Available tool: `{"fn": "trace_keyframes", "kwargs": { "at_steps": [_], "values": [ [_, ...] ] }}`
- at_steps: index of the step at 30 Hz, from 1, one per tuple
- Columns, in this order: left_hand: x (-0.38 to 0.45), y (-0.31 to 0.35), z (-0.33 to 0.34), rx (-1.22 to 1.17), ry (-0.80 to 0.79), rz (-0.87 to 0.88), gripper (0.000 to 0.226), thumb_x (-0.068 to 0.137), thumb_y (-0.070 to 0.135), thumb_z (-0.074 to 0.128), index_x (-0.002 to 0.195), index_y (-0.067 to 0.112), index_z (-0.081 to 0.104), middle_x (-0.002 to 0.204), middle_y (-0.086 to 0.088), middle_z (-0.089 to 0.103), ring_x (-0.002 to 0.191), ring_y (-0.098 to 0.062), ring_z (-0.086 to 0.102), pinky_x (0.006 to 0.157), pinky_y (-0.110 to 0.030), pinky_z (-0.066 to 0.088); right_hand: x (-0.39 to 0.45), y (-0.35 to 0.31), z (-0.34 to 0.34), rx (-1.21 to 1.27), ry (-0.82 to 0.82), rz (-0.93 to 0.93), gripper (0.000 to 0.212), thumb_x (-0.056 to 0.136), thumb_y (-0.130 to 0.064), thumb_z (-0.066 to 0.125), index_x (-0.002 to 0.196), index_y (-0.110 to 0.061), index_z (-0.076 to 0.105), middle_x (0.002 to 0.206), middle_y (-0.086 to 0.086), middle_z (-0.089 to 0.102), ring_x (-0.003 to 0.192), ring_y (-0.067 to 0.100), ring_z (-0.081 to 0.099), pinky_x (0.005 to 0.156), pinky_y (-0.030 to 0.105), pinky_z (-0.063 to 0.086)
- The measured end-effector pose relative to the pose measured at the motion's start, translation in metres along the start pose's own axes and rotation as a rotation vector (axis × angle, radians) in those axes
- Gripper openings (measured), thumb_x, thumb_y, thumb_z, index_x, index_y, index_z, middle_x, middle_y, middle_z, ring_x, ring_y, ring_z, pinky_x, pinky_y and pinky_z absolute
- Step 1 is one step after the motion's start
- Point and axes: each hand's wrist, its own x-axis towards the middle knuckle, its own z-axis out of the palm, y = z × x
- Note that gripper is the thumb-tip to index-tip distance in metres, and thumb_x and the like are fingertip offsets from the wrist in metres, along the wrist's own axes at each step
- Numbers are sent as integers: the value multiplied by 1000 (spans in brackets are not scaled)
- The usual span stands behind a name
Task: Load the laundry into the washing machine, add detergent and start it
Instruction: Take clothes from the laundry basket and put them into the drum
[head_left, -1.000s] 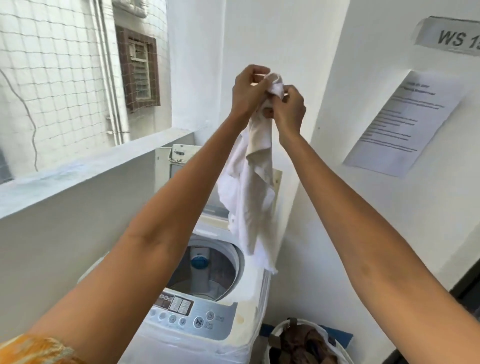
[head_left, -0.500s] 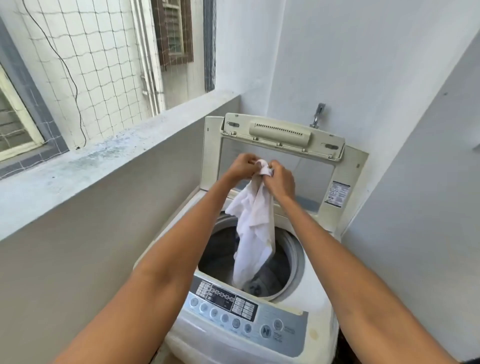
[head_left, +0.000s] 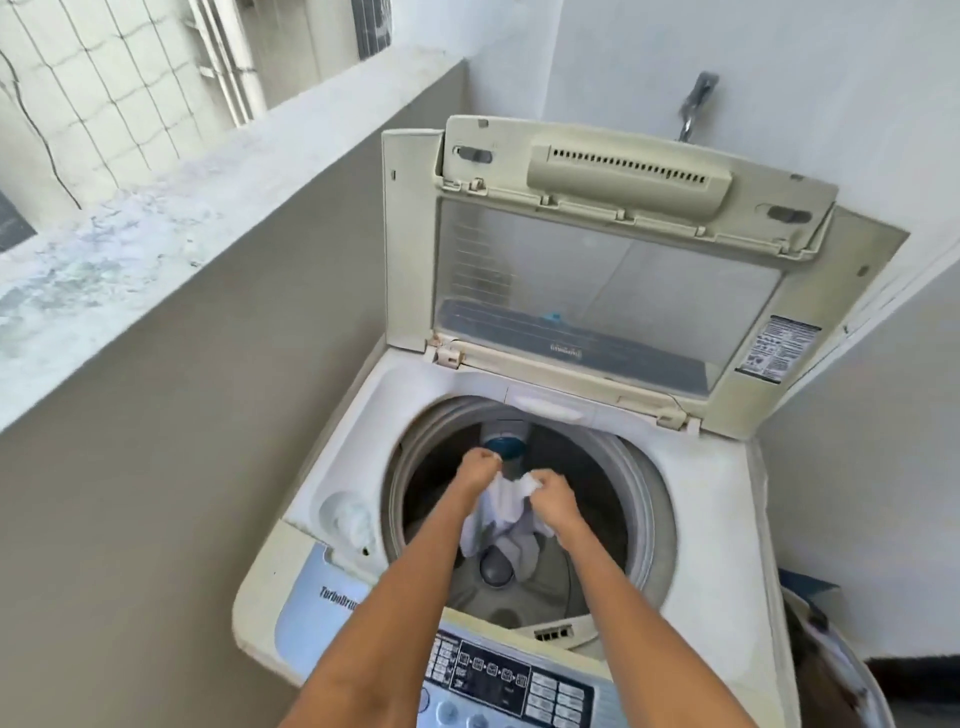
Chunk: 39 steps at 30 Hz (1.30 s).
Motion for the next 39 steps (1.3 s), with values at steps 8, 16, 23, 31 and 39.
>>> {"fn": "trace_keyframes", "kwargs": {
  "at_steps": [8,16,23,31,39],
  "values": [
    [-11,16,26,-145,-203,-66,26,99,24,43,79,12,53,76,-2,53,66,-13,48,58,-25,37,-6,12,-4,127,41,32,35,92,-2,48,126,-5,57,127,12,60,117,25,56,95,27,42],
    [-95,135,87,-69,-198,495,12,95,17,51,89,14,60,90,-12,68,80,-27,67,74,-42,58,-58,-14,-134,325,614,-63,21,95,-32,48,93,-18,64,92,5,71,85,28,66,75,34,52],
    [-211,171,217,-38,-291,730,16,96,17,45,98,7,57,90,-3,61,83,-18,57,78,-31,45,-148,72,-230,392,1033,-55,22,96,-28,48,84,-13,59,79,4,64,71,20,54,59,27,36],
    [-218,103,386,413,-542,571,23,94,23,48,102,7,63,102,-17,68,98,-32,64,81,-37,49,-160,275,-261,370,905,332,25,97,-22,44,90,-6,62,89,12,67,76,26,57,62,30,36],
    [-141,-6,531,516,-382,218,23,89,18,52,93,14,74,99,-6,73,100,-24,65,84,-30,50,-80,475,-229,311,637,575,17,91,-18,54,89,-19,70,97,6,70,95,29,62,67,25,35]
  ]
}}
